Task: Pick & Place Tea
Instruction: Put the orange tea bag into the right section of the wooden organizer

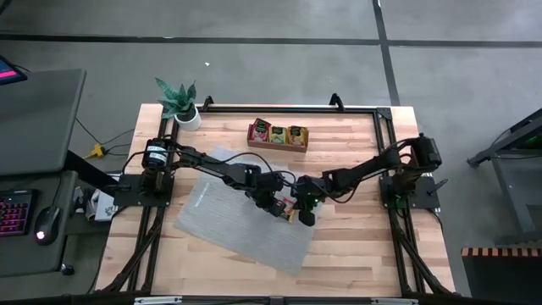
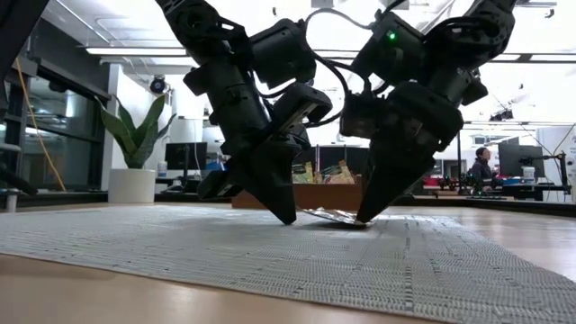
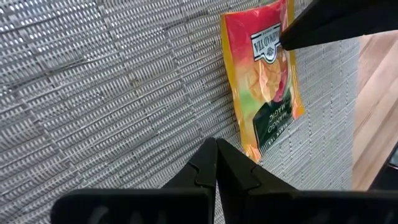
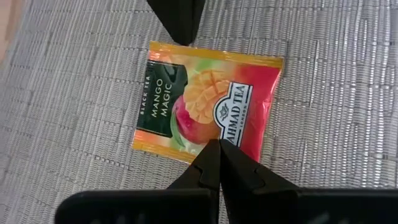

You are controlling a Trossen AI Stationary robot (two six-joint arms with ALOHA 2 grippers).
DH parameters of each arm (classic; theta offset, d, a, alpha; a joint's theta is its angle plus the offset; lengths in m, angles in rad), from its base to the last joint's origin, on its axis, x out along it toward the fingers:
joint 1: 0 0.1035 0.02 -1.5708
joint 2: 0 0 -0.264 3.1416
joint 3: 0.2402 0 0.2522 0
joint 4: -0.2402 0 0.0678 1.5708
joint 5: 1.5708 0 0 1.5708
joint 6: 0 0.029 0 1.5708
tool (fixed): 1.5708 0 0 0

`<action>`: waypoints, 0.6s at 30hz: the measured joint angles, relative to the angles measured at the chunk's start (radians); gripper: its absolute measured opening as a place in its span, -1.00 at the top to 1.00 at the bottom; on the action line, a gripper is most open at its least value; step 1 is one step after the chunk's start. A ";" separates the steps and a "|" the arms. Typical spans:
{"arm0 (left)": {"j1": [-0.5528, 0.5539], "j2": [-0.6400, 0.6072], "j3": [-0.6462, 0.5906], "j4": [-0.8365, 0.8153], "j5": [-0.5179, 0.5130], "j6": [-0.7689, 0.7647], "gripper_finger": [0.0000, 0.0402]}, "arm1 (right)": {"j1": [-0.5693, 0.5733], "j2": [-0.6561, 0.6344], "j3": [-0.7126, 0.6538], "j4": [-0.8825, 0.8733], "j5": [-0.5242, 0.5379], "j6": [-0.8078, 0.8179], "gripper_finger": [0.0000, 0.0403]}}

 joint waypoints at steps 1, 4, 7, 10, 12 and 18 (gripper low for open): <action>0.000 0.000 0.000 0.000 0.000 0.000 1.00 | 0.000 0.002 0.000 -0.007 0.001 0.010 1.00; 0.000 0.000 0.000 -0.001 -0.001 0.000 1.00 | 0.000 0.003 0.000 -0.025 0.024 0.066 1.00; 0.000 0.000 0.000 0.000 -0.003 0.000 1.00 | 0.001 0.003 0.000 -0.026 0.035 0.122 1.00; 0.000 0.000 0.000 0.006 -0.003 0.000 1.00 | 0.004 0.004 0.000 -0.026 0.045 0.144 1.00; 0.000 0.000 0.000 0.014 0.005 0.000 1.00 | 0.004 0.004 0.000 -0.024 0.046 0.145 1.00; 0.000 0.000 0.000 0.041 0.045 0.048 0.98 | 0.004 0.005 -0.002 -0.019 0.047 0.147 1.00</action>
